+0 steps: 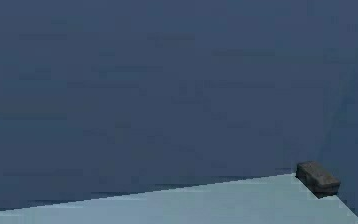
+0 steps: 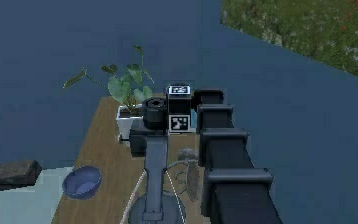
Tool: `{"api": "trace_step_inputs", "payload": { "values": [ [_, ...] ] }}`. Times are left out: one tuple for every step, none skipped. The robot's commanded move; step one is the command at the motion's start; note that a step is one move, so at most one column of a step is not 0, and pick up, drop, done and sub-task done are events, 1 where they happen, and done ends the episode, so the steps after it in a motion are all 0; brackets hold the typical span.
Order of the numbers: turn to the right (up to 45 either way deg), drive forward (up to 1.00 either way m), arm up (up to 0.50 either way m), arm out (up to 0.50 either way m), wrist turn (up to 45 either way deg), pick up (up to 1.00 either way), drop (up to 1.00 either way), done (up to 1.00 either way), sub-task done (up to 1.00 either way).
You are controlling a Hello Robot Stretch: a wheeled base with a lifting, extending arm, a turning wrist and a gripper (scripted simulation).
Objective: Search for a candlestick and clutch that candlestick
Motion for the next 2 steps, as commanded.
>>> {"api": "trace_step_inputs", "payload": {
  "values": [
    [0.0,0.0,0.0,0.0,45.0,0.0,0.0,0.0,0.0],
    [0.0,0.0,0.0,0.0,45.0,0.0,0.0,0.0,0.0]
  ]
}}
